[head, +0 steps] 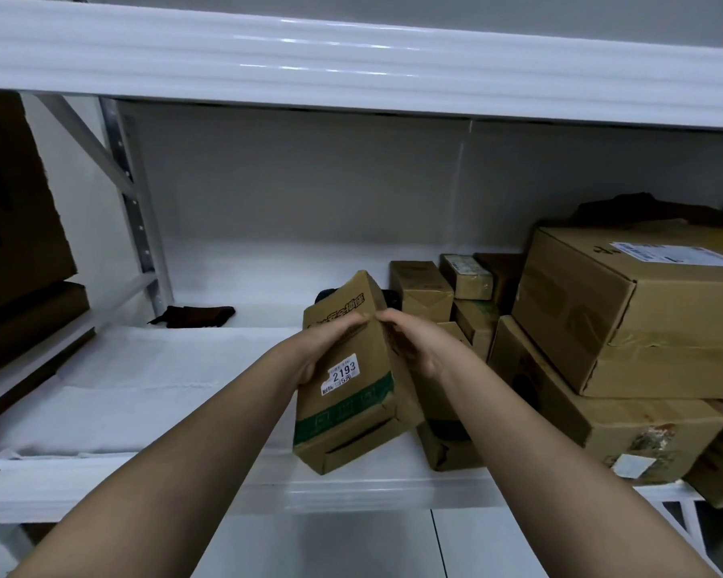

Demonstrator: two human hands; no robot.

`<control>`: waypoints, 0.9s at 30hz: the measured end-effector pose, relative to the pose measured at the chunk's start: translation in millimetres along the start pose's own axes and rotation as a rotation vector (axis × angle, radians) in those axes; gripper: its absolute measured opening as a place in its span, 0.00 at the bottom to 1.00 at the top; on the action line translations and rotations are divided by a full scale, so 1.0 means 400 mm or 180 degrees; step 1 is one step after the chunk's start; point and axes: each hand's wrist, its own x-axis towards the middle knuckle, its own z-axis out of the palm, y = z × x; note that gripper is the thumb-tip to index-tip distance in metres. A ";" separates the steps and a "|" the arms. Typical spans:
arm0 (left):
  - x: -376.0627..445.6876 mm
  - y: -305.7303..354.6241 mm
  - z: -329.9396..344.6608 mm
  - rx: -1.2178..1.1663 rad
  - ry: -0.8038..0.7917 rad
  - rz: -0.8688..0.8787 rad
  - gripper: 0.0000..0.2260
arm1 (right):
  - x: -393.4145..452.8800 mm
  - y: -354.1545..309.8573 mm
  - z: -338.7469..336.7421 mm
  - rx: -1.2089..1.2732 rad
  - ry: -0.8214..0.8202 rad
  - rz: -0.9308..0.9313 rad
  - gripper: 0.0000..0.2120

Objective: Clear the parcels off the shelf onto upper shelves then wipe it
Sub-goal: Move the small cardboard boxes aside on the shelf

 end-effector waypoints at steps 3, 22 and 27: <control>0.006 -0.001 0.007 -0.0106 -0.0132 0.0067 0.33 | 0.003 -0.015 0.003 0.0190 -0.0109 -0.0068 0.14; 0.035 -0.038 -0.047 -0.1719 -0.0360 0.0879 0.27 | 0.041 -0.048 0.034 0.0197 0.0020 -0.0828 0.17; 0.030 -0.028 -0.071 -0.1804 -0.0289 0.1535 0.31 | 0.055 -0.045 0.042 0.0258 0.0165 -0.0927 0.13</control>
